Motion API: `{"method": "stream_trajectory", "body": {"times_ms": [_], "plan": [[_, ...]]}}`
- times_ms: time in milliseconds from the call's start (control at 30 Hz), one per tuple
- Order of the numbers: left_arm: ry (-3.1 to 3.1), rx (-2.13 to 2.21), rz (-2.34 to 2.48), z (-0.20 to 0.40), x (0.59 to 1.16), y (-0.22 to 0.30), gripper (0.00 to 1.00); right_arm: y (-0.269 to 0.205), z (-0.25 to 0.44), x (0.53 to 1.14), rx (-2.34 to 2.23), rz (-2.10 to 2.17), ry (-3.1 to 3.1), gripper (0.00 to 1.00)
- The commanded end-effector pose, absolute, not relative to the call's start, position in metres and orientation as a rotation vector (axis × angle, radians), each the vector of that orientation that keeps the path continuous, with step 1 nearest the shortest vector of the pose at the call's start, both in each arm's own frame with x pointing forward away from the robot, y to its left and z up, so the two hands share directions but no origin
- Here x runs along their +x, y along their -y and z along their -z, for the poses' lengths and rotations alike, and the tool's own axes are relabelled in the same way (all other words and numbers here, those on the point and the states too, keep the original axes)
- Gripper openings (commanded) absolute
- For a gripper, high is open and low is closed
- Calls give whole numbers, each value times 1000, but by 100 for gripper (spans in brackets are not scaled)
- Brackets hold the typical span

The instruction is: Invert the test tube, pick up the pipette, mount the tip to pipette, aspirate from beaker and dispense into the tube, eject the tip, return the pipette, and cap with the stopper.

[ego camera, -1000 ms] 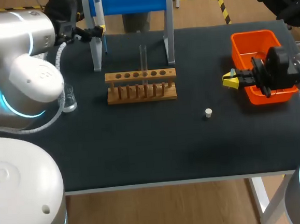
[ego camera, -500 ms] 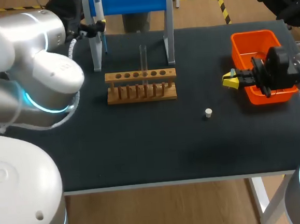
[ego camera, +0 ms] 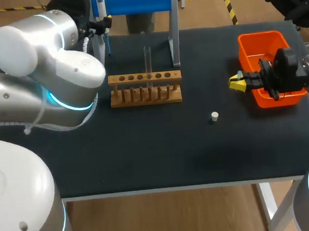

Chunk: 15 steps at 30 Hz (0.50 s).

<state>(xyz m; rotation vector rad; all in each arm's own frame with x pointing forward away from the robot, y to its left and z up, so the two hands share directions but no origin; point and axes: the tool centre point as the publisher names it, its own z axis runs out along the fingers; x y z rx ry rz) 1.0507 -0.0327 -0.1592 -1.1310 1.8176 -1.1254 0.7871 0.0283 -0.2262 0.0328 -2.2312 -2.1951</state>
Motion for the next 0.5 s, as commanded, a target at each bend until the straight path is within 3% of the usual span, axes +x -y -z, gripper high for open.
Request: {"method": "stream_trajectory", "body": {"times_ms": [33,500], "plan": [[-1780,-1144,1107,166,1057,40,100,-28,226,786,31,2196,2234,0],[-1721,-1185,1117,172,1073,44,100,-28,226,786,31,2196,2234,0]]}}
